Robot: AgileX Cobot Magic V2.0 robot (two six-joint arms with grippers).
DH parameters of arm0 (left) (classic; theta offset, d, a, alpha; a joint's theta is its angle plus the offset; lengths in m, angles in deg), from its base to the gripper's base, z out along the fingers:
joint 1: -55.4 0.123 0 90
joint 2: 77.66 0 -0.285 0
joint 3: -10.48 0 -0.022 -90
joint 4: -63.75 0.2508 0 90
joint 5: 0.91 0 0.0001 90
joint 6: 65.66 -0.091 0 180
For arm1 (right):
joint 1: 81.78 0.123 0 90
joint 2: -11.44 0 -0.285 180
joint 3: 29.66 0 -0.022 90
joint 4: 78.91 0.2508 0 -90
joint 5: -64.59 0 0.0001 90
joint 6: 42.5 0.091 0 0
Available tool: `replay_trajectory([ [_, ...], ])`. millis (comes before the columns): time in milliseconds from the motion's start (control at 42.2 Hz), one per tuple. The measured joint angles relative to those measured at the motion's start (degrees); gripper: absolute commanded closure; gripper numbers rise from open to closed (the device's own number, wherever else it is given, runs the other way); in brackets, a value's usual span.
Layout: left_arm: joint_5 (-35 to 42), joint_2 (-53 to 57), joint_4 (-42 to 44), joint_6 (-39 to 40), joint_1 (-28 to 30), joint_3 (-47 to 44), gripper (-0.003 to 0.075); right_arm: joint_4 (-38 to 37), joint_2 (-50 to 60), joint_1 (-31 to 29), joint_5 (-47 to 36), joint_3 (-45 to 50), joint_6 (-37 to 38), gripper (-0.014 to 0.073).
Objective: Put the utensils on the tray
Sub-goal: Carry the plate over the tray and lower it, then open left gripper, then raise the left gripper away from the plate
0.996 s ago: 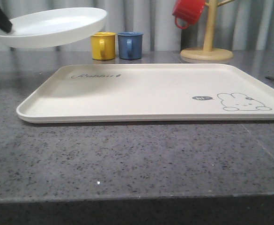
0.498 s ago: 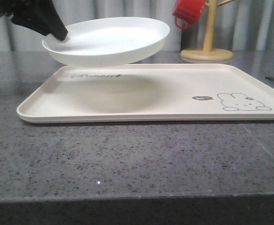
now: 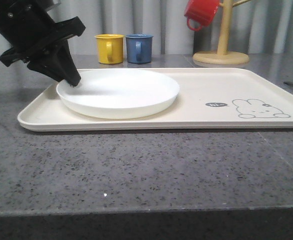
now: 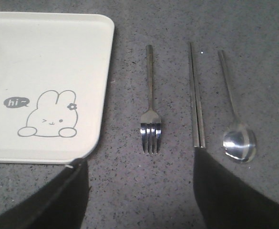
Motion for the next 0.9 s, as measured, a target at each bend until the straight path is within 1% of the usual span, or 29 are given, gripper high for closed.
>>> replay_trajectory([
  [24,0.00,0.02,0.00,0.00,0.00,0.00,0.0484,0.00,0.00,0.00,0.00,0.00,0.00,0.0095],
  [95,-0.24,0.02,0.00,0.00,0.00,0.14,0.0367,0.00,0.00,0.00,0.00,0.00,0.00,0.0095],
  [142,-0.58,0.02,0.00,0.00,0.00,0.30,0.0322,0.00,0.00,0.00,0.00,0.00,0.00,0.0095],
  [190,-1.00,0.02,0.53,0.00,0.00,0.64,0.0300,0.00,0.00,0.00,0.00,0.00,0.00,0.0095],
  [403,-3.89,1.61,5.90,0.00,0.00,4.43,0.0300,0.00,0.00,0.00,0.00,0.00,-0.11,0.0095],
  [569,-4.62,8.01,7.38,0.00,-1.65,5.87,0.0300,0.00,0.00,0.00,0.00,0.00,-0.11,0.0095],
  [664,-5.78,12.11,9.50,0.00,-5.40,6.02,0.0300,0.00,0.00,0.00,0.00,0.00,-0.11,0.0095],
  [735,-7.53,14.78,11.77,0.25,-9.33,6.02,0.0300,0.00,0.00,0.00,0.00,0.00,-0.11,0.0095],
  [806,-9.17,17.34,14.43,1.97,-13.81,6.02,0.0300,0.00,0.00,0.00,0.00,0.00,-0.11,0.0095],
  [901,-8.48,20.74,19.12,5.49,-19.12,4.32,0.0300,0.00,0.00,0.00,0.00,0.00,-0.11,0.0095],
])
